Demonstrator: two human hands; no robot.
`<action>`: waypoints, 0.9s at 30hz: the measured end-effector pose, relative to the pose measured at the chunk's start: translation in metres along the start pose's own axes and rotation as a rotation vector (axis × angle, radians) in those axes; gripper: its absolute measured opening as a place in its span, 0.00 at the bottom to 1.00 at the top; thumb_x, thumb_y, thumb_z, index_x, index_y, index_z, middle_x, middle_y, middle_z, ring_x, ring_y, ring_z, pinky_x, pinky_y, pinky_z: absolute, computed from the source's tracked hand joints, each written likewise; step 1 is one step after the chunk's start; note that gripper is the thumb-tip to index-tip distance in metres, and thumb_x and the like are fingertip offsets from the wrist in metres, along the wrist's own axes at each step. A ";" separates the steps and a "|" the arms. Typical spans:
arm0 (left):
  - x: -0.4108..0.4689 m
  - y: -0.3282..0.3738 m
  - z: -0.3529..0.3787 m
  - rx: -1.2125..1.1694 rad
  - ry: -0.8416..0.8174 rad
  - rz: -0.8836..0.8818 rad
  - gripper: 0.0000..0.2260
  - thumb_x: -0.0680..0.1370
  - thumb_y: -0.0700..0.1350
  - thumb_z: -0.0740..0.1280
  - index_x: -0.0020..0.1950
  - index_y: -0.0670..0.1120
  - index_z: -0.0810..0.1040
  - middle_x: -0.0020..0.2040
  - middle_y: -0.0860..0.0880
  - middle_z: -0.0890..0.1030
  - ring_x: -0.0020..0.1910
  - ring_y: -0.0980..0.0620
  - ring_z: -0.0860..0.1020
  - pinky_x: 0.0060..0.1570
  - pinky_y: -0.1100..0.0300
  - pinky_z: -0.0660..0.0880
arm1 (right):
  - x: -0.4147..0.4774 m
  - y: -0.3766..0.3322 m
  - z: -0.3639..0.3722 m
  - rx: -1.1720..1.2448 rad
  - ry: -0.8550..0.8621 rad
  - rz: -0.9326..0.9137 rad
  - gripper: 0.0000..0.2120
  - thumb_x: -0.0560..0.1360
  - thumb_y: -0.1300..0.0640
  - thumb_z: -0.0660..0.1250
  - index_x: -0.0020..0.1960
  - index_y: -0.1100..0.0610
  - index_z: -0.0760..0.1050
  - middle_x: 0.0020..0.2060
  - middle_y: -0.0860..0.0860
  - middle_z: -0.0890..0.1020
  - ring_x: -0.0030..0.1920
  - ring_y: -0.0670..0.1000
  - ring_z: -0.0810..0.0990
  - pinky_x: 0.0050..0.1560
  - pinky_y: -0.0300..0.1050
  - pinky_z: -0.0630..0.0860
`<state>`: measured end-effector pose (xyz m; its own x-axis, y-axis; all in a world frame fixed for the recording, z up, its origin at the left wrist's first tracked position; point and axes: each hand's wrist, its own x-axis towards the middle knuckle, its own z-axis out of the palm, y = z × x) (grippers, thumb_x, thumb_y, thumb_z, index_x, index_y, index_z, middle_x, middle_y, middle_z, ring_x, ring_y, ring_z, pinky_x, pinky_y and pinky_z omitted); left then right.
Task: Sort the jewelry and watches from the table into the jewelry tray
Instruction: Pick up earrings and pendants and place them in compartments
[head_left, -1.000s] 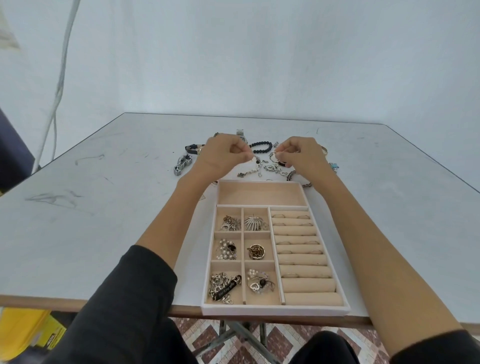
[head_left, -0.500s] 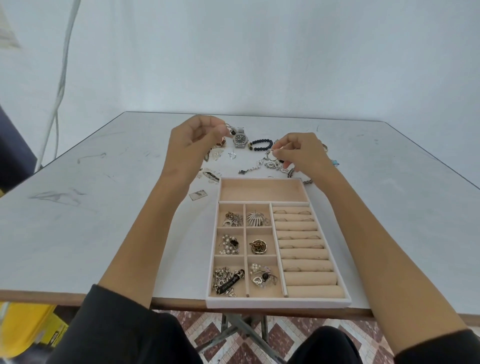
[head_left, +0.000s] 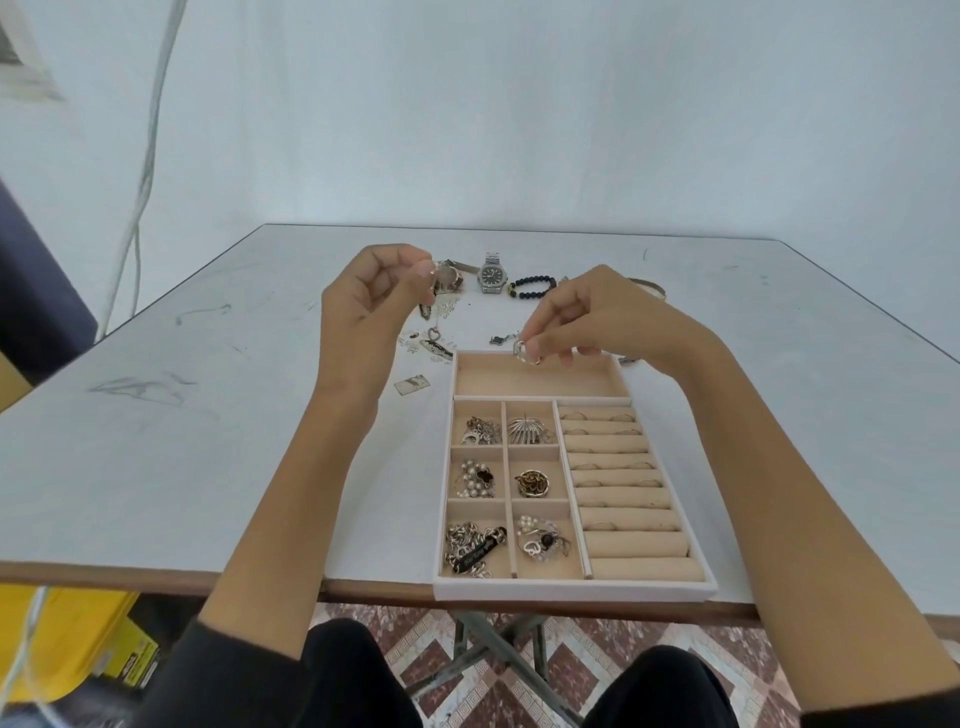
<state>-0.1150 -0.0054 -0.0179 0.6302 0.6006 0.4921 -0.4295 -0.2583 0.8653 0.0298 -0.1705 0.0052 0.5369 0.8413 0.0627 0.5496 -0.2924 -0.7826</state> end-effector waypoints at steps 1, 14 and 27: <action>-0.001 0.001 0.000 -0.009 0.008 0.004 0.05 0.78 0.38 0.66 0.46 0.48 0.78 0.36 0.54 0.79 0.36 0.57 0.75 0.43 0.68 0.72 | -0.001 -0.002 0.001 -0.013 -0.032 0.002 0.06 0.69 0.62 0.75 0.45 0.62 0.83 0.33 0.54 0.84 0.29 0.46 0.75 0.27 0.32 0.66; -0.004 0.000 0.002 -0.008 0.003 -0.013 0.03 0.78 0.39 0.66 0.47 0.46 0.78 0.37 0.54 0.80 0.35 0.56 0.75 0.42 0.69 0.72 | -0.005 -0.006 0.011 -0.169 -0.289 -0.047 0.04 0.65 0.57 0.78 0.40 0.54 0.85 0.40 0.60 0.83 0.38 0.52 0.71 0.46 0.47 0.66; -0.004 -0.001 0.003 0.039 -0.001 -0.022 0.03 0.78 0.40 0.67 0.47 0.48 0.78 0.37 0.56 0.81 0.35 0.57 0.76 0.42 0.68 0.72 | 0.002 0.001 0.014 -0.163 -0.322 -0.086 0.07 0.65 0.57 0.79 0.43 0.54 0.86 0.35 0.68 0.75 0.36 0.55 0.67 0.37 0.39 0.62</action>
<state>-0.1148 -0.0101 -0.0205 0.6401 0.6054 0.4730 -0.3903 -0.2741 0.8789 0.0225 -0.1622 -0.0043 0.2695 0.9583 -0.0948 0.6927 -0.2613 -0.6723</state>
